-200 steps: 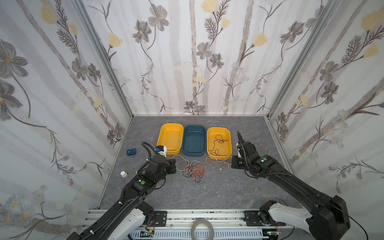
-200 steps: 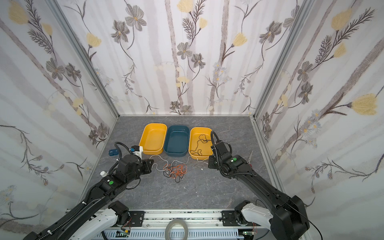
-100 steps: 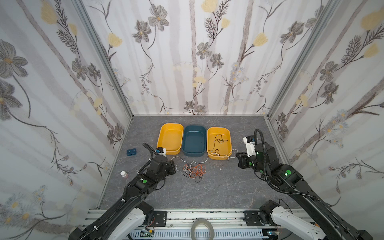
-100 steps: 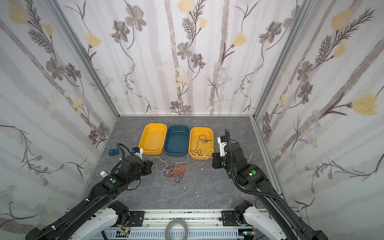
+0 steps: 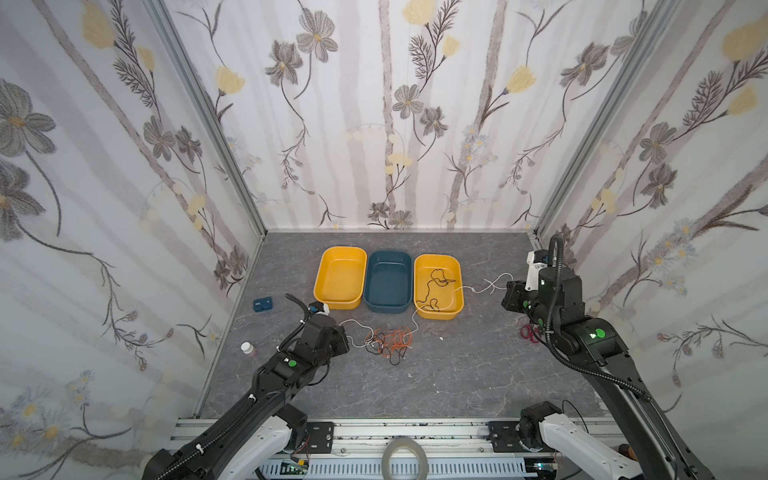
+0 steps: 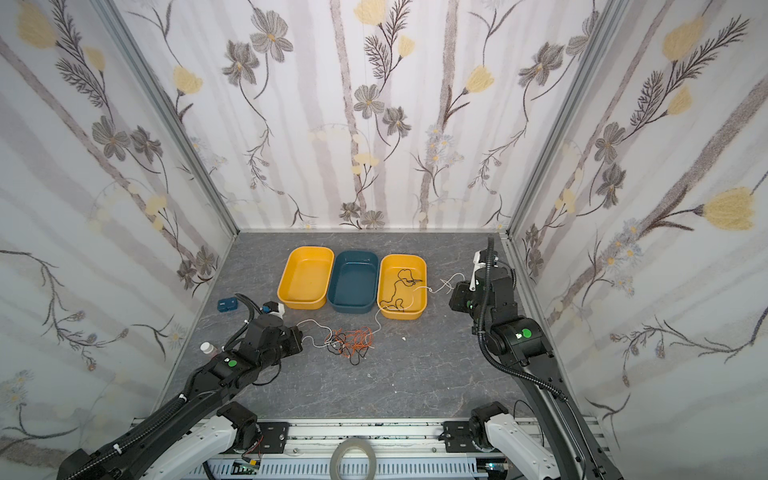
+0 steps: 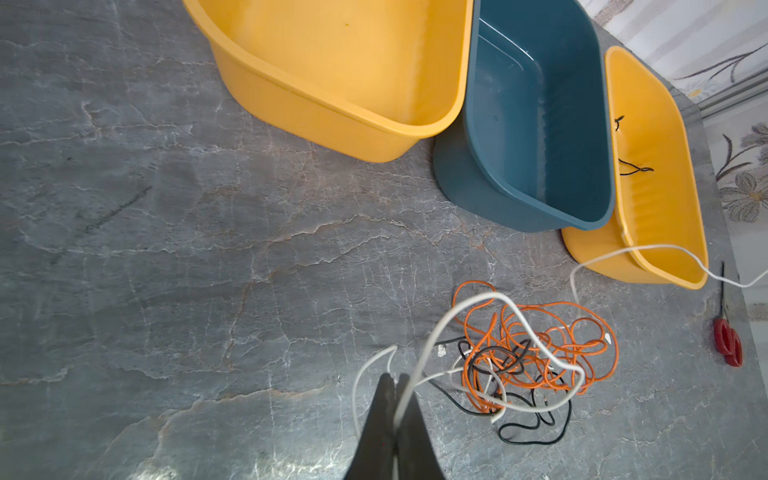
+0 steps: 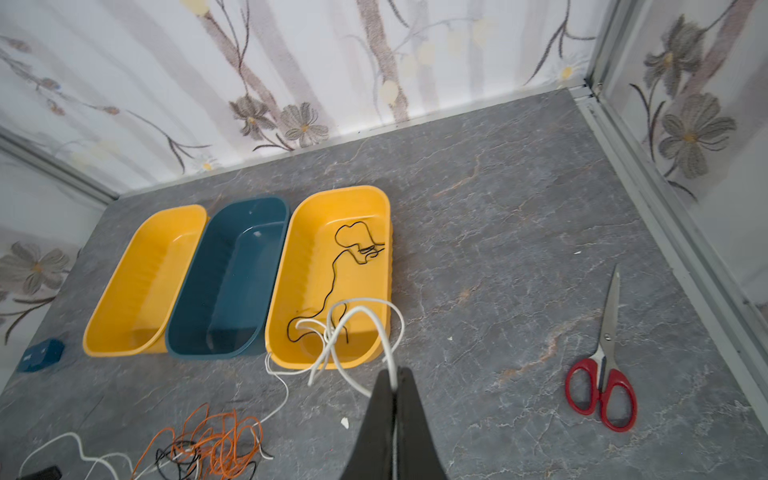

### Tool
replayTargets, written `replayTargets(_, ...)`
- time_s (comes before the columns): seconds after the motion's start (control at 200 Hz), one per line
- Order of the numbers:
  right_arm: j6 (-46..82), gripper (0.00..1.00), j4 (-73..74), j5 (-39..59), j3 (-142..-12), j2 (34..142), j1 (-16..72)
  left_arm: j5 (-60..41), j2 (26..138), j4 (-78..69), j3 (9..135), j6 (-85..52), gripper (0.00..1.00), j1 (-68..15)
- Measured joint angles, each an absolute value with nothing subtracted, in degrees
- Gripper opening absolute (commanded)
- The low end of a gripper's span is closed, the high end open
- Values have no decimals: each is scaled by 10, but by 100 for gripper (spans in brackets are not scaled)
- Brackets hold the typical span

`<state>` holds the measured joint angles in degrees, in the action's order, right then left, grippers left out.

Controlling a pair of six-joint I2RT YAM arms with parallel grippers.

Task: Untangle the cables
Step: 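Lift the white cable with the right gripper and carry it over the teal tub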

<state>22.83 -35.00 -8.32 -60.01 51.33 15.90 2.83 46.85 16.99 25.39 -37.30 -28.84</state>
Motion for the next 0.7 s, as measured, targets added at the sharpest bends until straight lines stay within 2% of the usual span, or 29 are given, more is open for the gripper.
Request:
replayTargets(0.165,224,0,-349,-78,-606,530,105,30,469,176,254,-376,0,-280)
replayTargets(0.335,224,0,-346,-29,-608,540,96,24,476,177,253,-376,0,-276)
replayTargets(0.53,225,0,-340,44,-617,544,99,-17,516,155,253,-375,10,-276)
replayTargets(0.7,225,0,-340,77,-653,539,105,-41,545,133,254,-373,25,-276)
